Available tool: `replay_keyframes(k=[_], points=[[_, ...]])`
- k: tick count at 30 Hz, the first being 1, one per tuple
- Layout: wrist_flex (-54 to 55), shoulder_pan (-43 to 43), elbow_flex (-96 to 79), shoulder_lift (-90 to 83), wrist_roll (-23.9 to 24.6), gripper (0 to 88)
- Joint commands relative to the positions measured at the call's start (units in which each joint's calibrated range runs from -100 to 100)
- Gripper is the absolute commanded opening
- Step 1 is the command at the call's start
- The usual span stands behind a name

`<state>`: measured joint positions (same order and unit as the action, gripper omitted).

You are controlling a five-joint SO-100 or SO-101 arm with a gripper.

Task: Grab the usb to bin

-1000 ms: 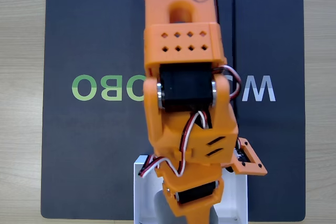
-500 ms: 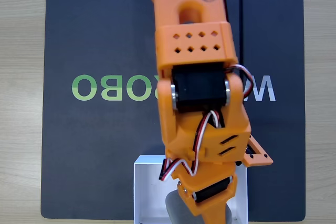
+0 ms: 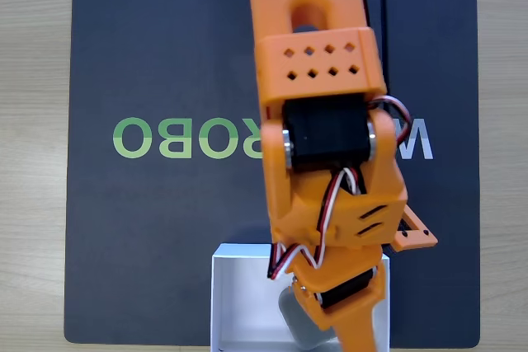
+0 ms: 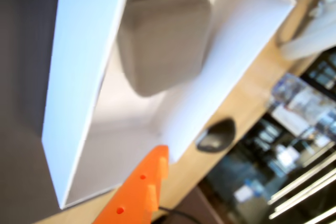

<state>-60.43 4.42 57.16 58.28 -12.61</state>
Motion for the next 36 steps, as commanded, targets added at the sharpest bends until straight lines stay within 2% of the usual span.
replay_keyframes(k=[1, 5, 9, 11, 16, 17, 21, 28, 32, 36], points=[[0.5, 0.04, -0.25, -5.25, -0.06, 44.0], [0.85, 0.38, 0.65, -5.76, -0.06, 43.9], [-0.11, 0.97, -0.52, -13.3, 0.2, 41.8], [-2.21, 1.56, -2.78, -19.75, 0.41, 33.7], [-7.71, 2.23, -14.52, -39.42, 3.3, 2.2], [-8.93, 2.73, -17.69, -43.74, 4.51, 0.1], [-10.76, 3.66, -35.03, -61.37, 9.03, 1.6], [-8.75, 2.73, -78.03, -93.25, 9.14, 2.1], [-4.74, 3.24, -102.33, -111.99, 7.14, 2.2], [-0.81, 3.07, -120.58, -131.06, 9.35, 2.1]])
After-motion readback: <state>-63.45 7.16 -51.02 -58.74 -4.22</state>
